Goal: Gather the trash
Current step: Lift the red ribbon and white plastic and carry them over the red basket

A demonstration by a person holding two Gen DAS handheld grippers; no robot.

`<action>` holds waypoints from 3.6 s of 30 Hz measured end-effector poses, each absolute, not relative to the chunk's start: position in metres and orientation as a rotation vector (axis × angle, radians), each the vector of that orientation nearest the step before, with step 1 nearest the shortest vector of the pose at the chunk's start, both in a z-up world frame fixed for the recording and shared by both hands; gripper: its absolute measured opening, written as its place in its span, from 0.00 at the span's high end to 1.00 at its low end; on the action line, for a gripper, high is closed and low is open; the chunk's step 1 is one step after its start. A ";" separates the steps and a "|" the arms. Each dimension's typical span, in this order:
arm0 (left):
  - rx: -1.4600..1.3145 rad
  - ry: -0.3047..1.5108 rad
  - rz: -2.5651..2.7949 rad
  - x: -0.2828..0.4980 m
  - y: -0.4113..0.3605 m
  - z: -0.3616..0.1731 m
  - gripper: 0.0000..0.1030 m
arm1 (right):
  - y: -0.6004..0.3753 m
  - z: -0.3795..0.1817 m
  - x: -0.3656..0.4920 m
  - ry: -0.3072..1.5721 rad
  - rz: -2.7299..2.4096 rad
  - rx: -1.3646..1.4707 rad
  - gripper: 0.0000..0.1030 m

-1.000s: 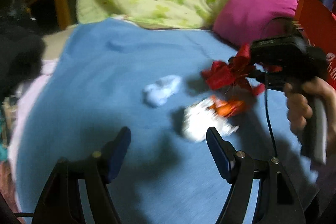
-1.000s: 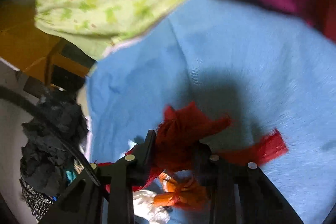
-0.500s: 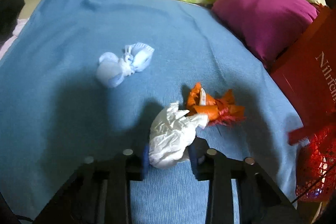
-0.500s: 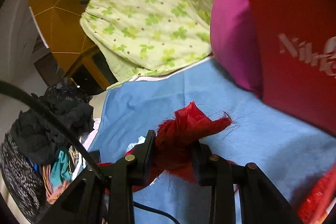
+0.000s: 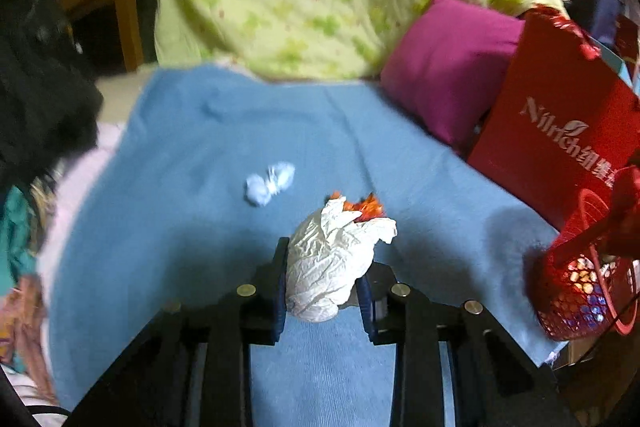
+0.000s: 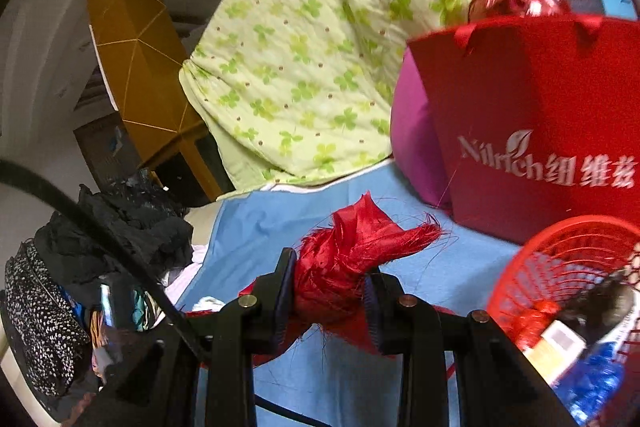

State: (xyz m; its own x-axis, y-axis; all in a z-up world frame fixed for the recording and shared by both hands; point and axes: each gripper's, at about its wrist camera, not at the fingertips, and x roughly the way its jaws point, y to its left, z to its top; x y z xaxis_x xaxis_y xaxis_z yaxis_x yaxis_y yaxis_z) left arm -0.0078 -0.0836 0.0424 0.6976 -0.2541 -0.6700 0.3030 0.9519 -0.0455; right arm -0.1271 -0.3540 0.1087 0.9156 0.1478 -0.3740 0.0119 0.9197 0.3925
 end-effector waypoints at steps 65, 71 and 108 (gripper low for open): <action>0.372 0.433 -0.438 -0.166 -0.191 0.134 0.69 | -0.423 0.148 -0.278 0.199 -0.077 0.452 0.68; 0.384 0.433 -0.446 -0.169 -0.199 0.132 0.69 | -0.428 0.146 -0.281 0.197 -0.087 0.458 0.67; 0.452 0.449 -0.495 -0.180 -0.236 0.119 0.69 | -0.463 0.128 -0.297 0.195 -0.148 0.541 0.67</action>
